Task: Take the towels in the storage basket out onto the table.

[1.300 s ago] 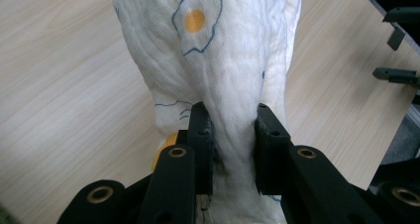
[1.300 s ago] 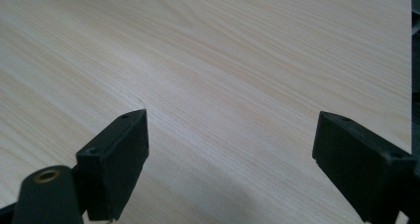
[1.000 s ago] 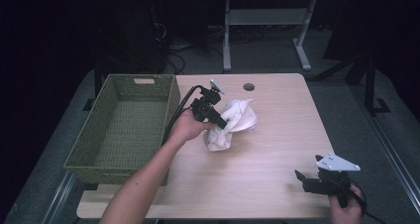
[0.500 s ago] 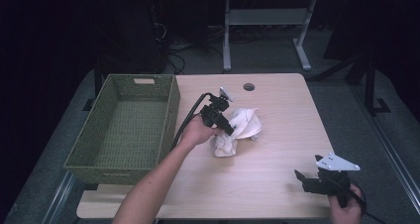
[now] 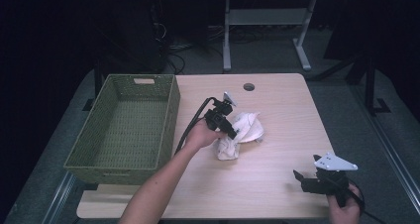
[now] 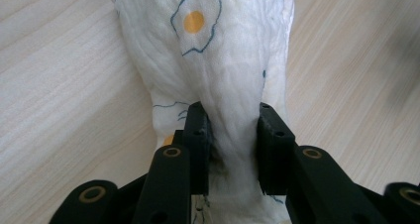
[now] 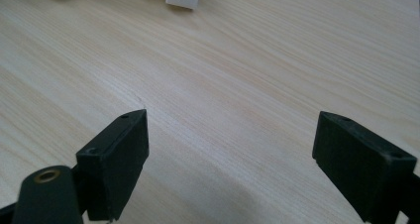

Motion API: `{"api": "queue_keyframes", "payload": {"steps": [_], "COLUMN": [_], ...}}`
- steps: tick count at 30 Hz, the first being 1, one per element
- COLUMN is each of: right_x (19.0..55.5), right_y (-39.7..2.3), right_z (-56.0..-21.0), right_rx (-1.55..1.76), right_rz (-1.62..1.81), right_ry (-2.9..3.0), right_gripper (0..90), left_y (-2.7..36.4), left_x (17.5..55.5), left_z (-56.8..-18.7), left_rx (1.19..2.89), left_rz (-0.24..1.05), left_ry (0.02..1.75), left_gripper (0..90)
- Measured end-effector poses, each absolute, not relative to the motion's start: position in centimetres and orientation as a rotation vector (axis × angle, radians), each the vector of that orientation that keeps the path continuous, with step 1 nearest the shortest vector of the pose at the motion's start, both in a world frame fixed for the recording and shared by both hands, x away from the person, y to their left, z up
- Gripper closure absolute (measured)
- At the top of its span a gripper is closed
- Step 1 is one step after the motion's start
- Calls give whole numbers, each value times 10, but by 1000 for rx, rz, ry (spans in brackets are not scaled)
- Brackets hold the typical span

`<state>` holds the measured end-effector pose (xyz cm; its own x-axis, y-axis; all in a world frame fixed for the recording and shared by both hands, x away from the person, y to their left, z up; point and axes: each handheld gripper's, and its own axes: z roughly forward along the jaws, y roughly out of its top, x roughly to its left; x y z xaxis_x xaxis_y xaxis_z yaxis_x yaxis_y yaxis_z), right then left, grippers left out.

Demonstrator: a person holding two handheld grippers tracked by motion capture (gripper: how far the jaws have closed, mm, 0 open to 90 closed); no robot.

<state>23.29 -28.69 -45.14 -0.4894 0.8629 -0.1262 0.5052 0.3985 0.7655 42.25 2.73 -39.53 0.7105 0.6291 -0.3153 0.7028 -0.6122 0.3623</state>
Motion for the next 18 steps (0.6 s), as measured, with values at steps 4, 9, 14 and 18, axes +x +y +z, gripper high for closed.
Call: {"api": "queue_keyframes", "payload": {"steps": [4, 9, 14, 18], "right_x": [233, 234, 234, 234], "right_y": [-286, -286, -287, -287], "right_z": [-450, -451, -451, -451], "right_rx": [1169, 1158, 1159, 1160], "right_rz": [925, 916, 919, 919], "right_ry": [2131, 2138, 2135, 2134], "right_gripper": [139, 139, 139, 139], "left_y": [22, 18, 14, 14], "left_x": [420, 420, 419, 419], "left_z": [-398, -400, -401, -402], "left_rx": [2455, 2462, 2477, 2479], "left_rz": [-220, -210, -179, -182], "left_ry": [1015, 1020, 1021, 1018], "left_gripper": [692, 693, 680, 656]}}
